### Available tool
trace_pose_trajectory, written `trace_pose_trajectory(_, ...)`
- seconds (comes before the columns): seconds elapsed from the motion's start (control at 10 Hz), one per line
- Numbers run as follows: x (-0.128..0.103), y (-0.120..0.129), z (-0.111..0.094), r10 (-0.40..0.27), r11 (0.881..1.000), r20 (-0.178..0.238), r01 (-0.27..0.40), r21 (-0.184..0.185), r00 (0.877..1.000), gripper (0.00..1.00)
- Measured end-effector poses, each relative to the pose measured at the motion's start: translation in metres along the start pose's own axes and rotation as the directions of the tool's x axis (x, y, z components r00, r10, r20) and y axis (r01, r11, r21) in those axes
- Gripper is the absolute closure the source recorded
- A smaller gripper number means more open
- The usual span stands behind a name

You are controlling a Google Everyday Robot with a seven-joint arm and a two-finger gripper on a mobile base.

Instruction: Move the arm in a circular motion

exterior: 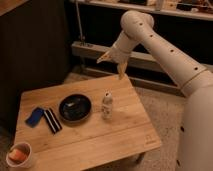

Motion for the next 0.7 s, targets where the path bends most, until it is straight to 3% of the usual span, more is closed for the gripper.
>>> trace_pose_trajectory(0.3, 0.04, 0.07, -0.013, 0.142, 0.99, -0.022, -0.142, -0.009, 0.99, 0.2)
trace_pose_trajectory(0.5, 0.054, 0.12, -0.014, 0.229, 0.973, -0.033, -0.229, -0.007, 0.973, 0.2)
trace_pose_trajectory(0.7, 0.064, 0.181, -0.01, 0.322, 0.946, -0.042, -0.323, -0.01, 0.946, 0.2)
